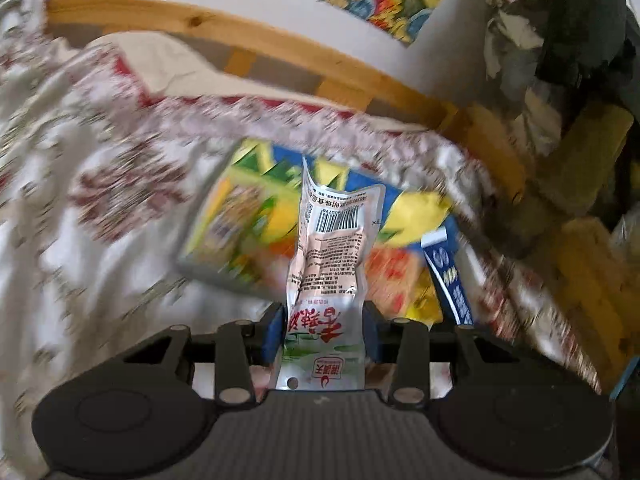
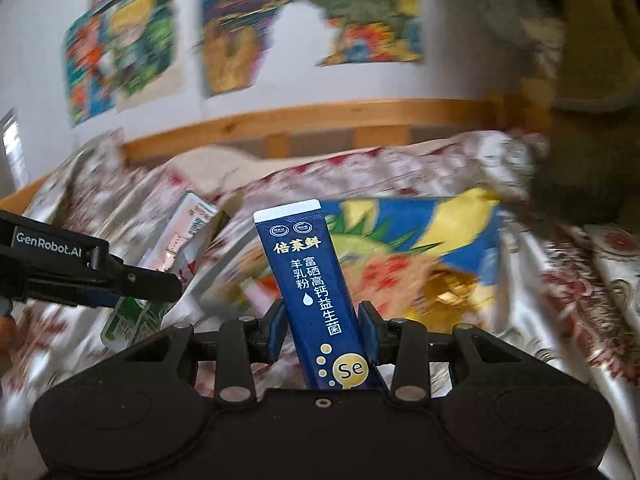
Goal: Organize snacks
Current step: 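Carry both items over the dinosaur tray and open both tools to drop them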
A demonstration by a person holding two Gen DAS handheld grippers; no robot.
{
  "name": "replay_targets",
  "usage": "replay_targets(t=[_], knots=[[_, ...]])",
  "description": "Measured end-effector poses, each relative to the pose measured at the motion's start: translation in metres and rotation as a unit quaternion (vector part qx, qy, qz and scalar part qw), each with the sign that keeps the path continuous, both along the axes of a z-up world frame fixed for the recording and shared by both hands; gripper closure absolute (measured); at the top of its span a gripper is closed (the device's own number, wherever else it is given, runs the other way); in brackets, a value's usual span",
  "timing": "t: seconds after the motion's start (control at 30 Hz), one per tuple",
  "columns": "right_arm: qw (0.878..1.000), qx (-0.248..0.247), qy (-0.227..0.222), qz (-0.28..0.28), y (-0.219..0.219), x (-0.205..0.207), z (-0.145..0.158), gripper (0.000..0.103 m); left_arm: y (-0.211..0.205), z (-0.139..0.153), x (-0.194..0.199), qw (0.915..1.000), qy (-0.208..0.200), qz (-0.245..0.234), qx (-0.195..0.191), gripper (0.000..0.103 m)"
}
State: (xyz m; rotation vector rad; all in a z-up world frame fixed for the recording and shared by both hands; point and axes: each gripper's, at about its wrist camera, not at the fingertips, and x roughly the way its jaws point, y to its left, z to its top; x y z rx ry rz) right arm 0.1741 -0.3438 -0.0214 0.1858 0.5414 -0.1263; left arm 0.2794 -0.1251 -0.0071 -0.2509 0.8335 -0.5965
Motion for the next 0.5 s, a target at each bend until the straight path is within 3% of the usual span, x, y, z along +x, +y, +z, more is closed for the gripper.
replay_targets(t=[0.1,0.3,0.4,0.5], knots=[[0.998,0.039,-0.010,-0.040,-0.027,0.013,0.001,0.063,-0.034,0.003,0.021,0.9998,-0.016,-0.011,-0.010,0.059],[0.992,0.066,-0.038,-0.103,-0.072,0.042,0.000,0.063,-0.098,-0.009,0.060,0.9993,-0.021,-0.028,-0.008,0.059],[0.988,0.088,-0.022,-0.128,-0.096,0.057,-0.012,0.063,-0.124,-0.020,0.075,0.9991,-0.010,-0.039,0.016,0.059],[0.983,0.115,0.012,-0.140,-0.112,0.067,-0.029,0.063,-0.142,-0.034,0.088,0.9977,0.030,-0.044,0.042,0.059]])
